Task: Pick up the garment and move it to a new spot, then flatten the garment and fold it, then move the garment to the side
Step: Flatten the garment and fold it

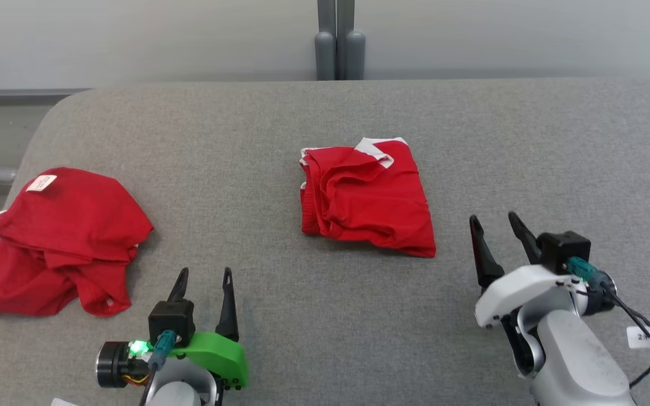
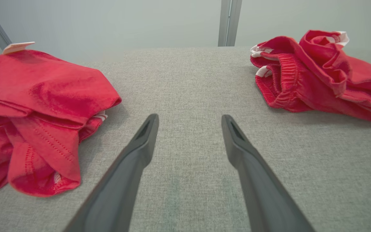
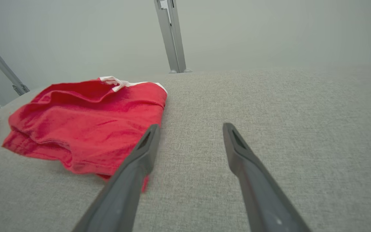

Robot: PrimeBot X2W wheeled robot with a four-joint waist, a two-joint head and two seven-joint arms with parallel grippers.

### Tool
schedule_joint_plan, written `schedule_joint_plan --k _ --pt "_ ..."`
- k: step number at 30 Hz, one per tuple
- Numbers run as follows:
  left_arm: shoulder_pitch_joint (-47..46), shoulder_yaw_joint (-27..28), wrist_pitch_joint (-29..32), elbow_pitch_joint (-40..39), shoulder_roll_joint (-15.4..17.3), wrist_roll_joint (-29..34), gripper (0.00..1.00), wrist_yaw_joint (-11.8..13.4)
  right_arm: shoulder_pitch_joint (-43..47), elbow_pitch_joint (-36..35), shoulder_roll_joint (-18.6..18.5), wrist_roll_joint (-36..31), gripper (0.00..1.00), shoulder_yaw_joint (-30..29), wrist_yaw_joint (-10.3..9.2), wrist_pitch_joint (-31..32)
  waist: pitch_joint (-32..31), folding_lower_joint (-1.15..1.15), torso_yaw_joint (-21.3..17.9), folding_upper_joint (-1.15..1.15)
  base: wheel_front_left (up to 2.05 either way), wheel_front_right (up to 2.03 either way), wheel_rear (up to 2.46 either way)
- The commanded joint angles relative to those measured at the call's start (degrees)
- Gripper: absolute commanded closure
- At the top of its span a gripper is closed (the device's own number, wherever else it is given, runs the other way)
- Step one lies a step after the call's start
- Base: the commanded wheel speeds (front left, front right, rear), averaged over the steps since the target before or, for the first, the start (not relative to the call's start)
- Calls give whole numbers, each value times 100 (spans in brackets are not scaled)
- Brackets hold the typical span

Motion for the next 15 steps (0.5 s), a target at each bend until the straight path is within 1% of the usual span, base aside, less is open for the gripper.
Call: schedule_joint_plan --k 1,7,13,14,15 --pt "-126 -53 -2 -36 25 -55 0 10 -195 16 -15 49 0 82 -2 -16 253 0 188 0 0 0 0" --pt "-338 -339 -2 -104 25 -190 0 58 -855 277 -13 77 0 421 -2 -16 613 0 542 0 0 0 0" --pt "-509 -524 -2 -195 24 -342 0 110 -1372 622 -20 48 1 441 -2 -16 866 0 882 0 0 0 0" --pt "-531 -557 -2 -214 22 -351 0 109 -1433 686 -21 22 5 414 -2 -16 903 0 932 0 0 0 0" --pt "-546 -577 -1 -226 22 -366 0 124 -1475 735 -19 20 6 387 -2 -16 933 0 972 0 0 0 0"
